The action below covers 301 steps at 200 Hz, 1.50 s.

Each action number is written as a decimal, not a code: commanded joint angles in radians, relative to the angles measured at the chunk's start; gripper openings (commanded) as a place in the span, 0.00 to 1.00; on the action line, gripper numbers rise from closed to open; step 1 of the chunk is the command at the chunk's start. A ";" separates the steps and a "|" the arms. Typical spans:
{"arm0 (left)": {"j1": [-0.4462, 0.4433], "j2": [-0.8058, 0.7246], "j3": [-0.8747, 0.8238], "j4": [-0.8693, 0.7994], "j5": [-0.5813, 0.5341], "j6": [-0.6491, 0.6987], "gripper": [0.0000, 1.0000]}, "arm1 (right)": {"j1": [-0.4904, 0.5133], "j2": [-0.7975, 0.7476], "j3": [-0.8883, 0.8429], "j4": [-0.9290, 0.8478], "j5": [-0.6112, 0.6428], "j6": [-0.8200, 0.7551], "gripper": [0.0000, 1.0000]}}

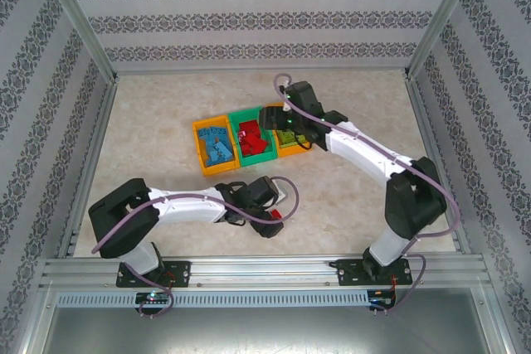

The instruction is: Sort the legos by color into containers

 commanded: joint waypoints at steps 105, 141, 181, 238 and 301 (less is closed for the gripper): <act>0.009 0.067 0.155 -0.117 -0.216 0.048 0.32 | -0.219 -0.412 -0.437 0.002 0.137 -0.041 0.98; 0.190 -0.018 0.269 -0.095 -0.258 0.003 0.30 | -0.271 -0.527 -0.549 0.038 0.165 -0.044 0.98; 0.417 0.092 0.521 -0.139 -0.199 -0.114 0.29 | -0.296 -0.568 -0.602 0.056 0.146 -0.041 0.98; 0.544 0.322 0.737 -0.184 -0.077 -0.256 0.28 | -0.312 -0.555 -0.616 0.072 0.149 -0.062 0.98; 0.562 0.331 0.732 -0.148 -0.028 -0.316 0.65 | -0.318 -0.587 -0.695 0.180 0.240 -0.168 0.98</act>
